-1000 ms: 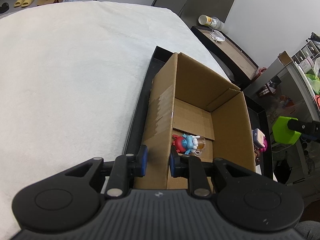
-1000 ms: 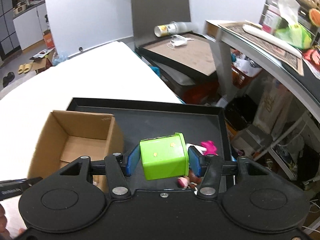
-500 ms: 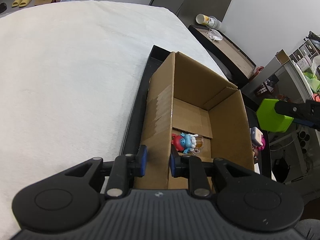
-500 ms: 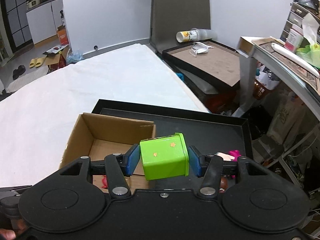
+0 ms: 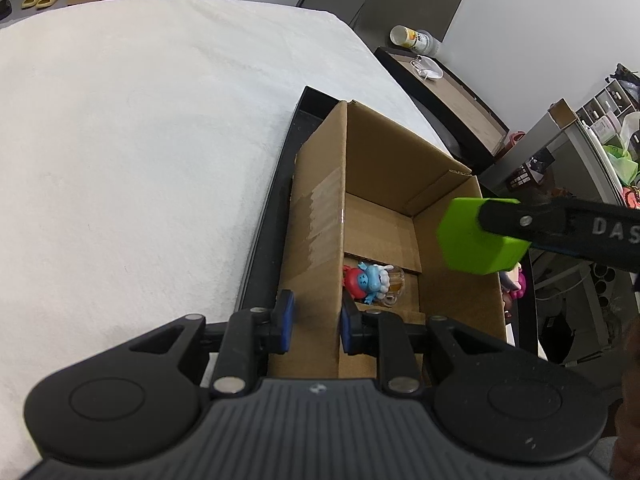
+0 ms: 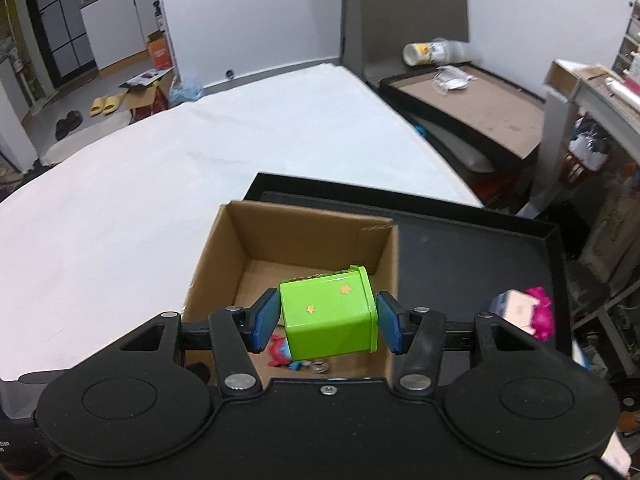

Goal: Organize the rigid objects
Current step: 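Carry the green cube box with the right gripper into the box and release, then move the right gripper to the white charger plug and grasp it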

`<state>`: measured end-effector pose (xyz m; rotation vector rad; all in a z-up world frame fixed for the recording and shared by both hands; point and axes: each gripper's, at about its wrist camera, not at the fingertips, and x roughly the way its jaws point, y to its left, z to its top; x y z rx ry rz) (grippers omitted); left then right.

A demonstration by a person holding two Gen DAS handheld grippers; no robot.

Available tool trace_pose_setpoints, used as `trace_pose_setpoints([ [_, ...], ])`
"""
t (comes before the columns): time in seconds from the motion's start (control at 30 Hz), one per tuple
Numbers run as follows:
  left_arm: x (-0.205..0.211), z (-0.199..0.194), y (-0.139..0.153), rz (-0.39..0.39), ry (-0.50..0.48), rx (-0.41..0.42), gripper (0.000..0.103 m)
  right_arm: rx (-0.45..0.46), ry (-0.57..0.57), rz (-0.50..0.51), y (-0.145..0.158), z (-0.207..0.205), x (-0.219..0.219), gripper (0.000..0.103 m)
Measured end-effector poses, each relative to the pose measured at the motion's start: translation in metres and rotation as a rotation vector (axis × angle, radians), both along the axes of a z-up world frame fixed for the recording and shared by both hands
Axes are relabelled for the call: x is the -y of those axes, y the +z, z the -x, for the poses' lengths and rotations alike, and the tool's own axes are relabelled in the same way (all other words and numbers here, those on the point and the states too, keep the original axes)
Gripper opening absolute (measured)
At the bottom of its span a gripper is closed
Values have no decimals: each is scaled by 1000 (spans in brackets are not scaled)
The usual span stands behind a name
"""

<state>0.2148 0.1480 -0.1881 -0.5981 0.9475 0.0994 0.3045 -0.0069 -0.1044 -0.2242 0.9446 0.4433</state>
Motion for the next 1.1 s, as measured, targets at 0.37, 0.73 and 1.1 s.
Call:
trace_pose_setpoints([
  [0.37, -4, 0, -4, 19, -1, 4, 22, -61, 6, -30, -20, -5, -17, 52],
  [0.73, -6, 2, -3, 23, 1, 8, 22, -58, -12, -85, -3, -7, -3, 62],
  [1.1, -3, 2, -1, 10, -1, 6, 22, -26, -49, -59, 17, -1, 43, 68],
])
